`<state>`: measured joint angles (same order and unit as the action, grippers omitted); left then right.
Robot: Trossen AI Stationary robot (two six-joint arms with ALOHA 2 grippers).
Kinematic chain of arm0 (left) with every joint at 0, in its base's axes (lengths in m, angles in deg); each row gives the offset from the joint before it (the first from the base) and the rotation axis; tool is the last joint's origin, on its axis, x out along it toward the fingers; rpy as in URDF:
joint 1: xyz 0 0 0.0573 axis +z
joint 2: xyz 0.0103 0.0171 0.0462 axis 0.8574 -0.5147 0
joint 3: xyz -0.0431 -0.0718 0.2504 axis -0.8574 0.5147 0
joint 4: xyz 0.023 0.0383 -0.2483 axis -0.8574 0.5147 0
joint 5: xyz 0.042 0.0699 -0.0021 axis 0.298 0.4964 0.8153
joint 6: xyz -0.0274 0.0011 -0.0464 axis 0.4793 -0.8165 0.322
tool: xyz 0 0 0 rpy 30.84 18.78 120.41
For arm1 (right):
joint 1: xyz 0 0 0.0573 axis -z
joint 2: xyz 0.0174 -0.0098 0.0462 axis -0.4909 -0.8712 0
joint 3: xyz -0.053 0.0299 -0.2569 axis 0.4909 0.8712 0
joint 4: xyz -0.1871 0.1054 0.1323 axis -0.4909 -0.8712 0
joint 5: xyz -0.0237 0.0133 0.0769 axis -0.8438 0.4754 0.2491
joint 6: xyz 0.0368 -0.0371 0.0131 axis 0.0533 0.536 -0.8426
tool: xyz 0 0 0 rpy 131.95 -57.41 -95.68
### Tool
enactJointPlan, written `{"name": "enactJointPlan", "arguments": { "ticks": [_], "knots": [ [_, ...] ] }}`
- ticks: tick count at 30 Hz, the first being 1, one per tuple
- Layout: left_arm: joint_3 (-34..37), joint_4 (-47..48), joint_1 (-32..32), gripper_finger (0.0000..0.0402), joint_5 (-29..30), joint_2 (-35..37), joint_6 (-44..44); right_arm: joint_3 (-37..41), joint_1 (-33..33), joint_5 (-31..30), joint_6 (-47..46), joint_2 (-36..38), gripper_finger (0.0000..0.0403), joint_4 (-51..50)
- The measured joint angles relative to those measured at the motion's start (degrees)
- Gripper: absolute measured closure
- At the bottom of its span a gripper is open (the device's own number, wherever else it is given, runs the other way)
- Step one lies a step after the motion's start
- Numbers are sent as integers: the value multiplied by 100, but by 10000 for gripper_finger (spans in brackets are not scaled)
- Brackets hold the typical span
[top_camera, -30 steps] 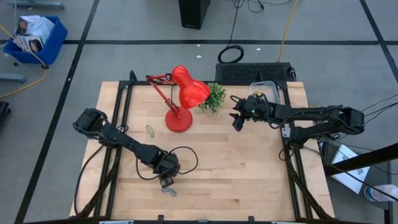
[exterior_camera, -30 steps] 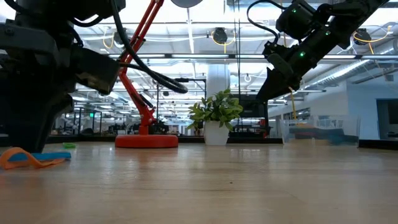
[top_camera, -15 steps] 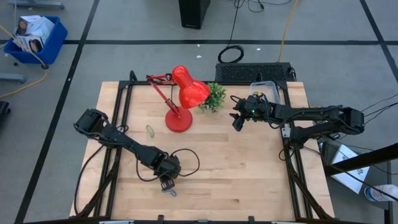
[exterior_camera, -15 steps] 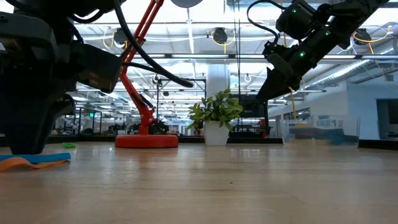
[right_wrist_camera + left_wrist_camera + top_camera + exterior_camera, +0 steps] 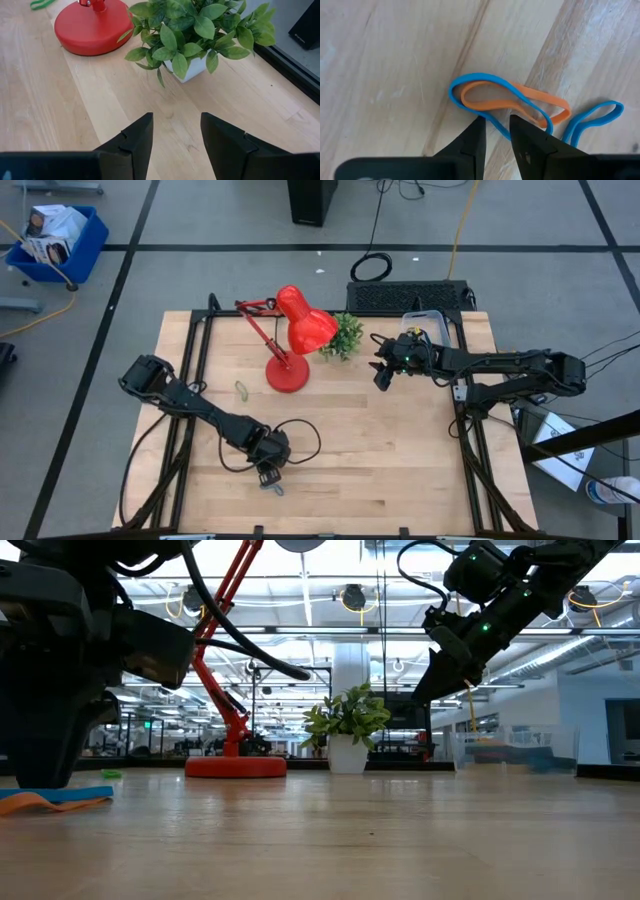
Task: Pick and place rubber bands into bin
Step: Put the top blue rubber band into the transparent bin
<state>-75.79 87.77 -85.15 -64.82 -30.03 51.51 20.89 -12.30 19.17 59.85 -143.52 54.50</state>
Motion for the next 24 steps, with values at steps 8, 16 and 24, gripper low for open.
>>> {"name": "enactJointPlan", "arguments": {
  "ticks": [8,16,24],
  "knots": [
    [2,33,0,310,38,0,-15,0,-1,0,4,0,243,0],
    [7,82,0,359,108,0,-20,0,0,0,7,0,242,0],
    [11,70,4,389,107,0,-59,0,0,0,9,0,245,0]
  ]
}}
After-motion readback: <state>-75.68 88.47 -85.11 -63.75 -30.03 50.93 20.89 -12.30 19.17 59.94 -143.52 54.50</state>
